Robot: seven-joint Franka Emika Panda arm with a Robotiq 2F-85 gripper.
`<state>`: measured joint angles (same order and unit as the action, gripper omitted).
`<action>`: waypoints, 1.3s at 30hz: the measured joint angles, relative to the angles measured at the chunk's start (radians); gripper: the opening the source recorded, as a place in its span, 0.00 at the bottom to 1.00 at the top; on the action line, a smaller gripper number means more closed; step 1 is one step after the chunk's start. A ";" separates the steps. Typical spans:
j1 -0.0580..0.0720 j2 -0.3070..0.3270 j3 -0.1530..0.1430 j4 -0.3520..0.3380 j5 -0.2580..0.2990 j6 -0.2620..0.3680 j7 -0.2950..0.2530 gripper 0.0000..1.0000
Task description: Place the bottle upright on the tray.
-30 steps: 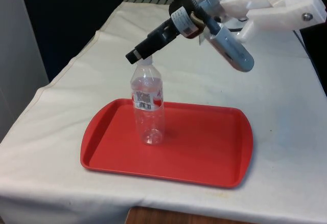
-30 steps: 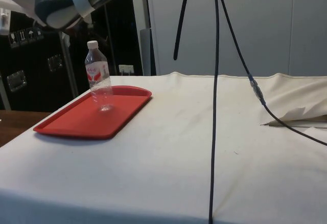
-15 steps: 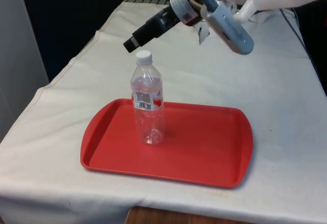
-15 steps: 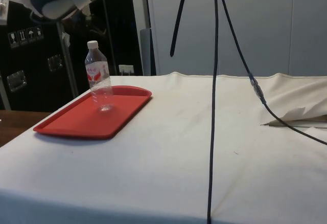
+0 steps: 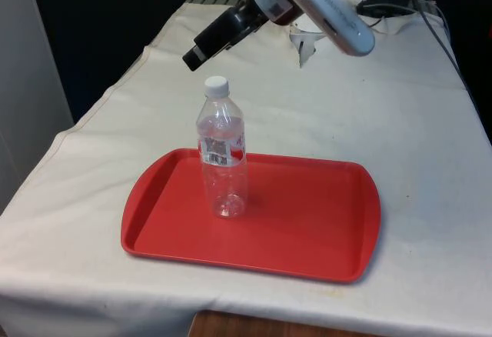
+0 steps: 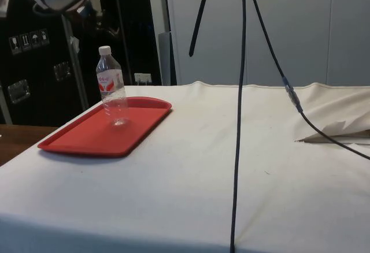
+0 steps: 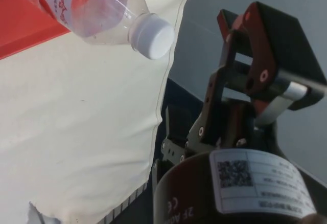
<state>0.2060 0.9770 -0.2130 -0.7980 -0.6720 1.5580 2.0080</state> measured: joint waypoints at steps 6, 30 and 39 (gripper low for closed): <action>-0.010 -0.006 0.000 0.007 0.028 0.002 -0.007 1.00; -0.047 -0.011 0.000 0.048 0.124 0.002 -0.041 1.00; -0.063 -0.023 0.000 0.053 0.159 0.002 -0.055 1.00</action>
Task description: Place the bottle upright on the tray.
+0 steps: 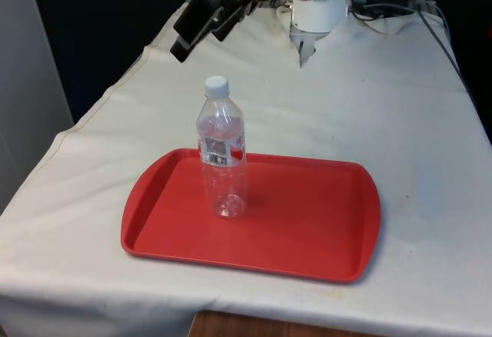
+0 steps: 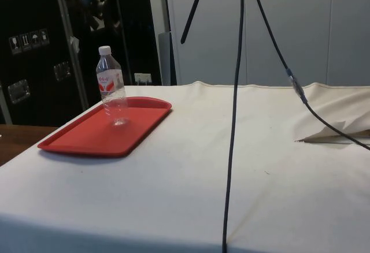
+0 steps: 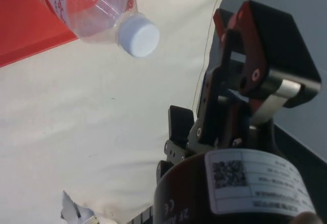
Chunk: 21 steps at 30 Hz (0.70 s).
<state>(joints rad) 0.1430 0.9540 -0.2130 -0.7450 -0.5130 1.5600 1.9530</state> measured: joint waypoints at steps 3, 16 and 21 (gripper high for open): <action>-0.002 -0.002 0.000 0.000 0.006 0.000 -0.002 1.00; -0.002 -0.021 0.001 -0.001 0.020 -0.029 0.001 1.00; 0.000 -0.023 0.002 -0.002 0.020 -0.035 0.009 1.00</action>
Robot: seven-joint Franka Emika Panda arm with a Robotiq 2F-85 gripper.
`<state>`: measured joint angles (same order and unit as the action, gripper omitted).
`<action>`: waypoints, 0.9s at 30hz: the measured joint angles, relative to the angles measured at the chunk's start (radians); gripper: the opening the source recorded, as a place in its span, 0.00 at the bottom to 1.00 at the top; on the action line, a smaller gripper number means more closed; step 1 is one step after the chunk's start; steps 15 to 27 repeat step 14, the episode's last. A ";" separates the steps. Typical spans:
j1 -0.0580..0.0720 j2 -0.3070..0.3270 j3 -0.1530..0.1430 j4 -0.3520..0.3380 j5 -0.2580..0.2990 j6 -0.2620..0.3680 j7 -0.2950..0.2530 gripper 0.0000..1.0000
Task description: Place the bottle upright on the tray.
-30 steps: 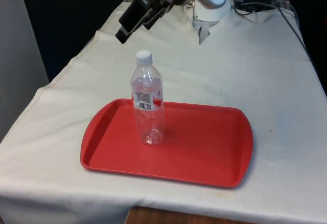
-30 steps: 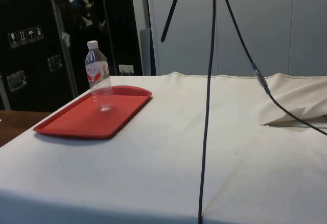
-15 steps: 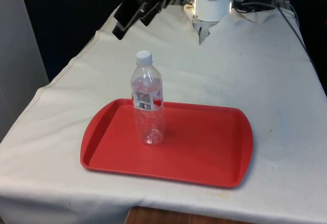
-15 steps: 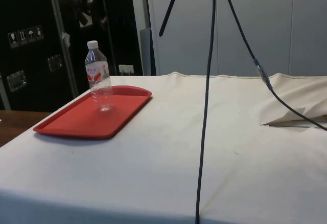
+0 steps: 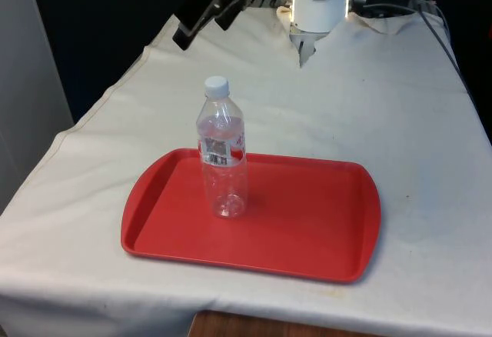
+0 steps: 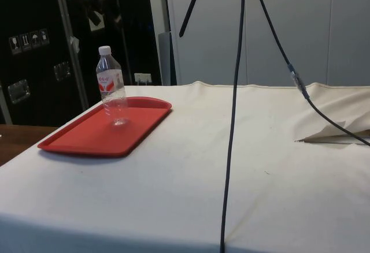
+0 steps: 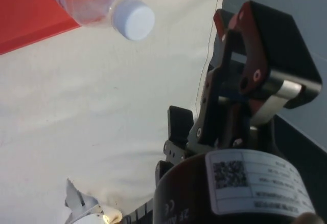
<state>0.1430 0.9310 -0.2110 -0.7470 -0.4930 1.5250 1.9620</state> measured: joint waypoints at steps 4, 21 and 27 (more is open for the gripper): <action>0.003 -0.002 0.000 0.000 0.000 -0.010 0.010 1.00; 0.004 -0.003 0.000 0.000 -0.002 -0.025 0.010 1.00; 0.004 -0.003 0.000 0.000 -0.002 -0.025 0.010 1.00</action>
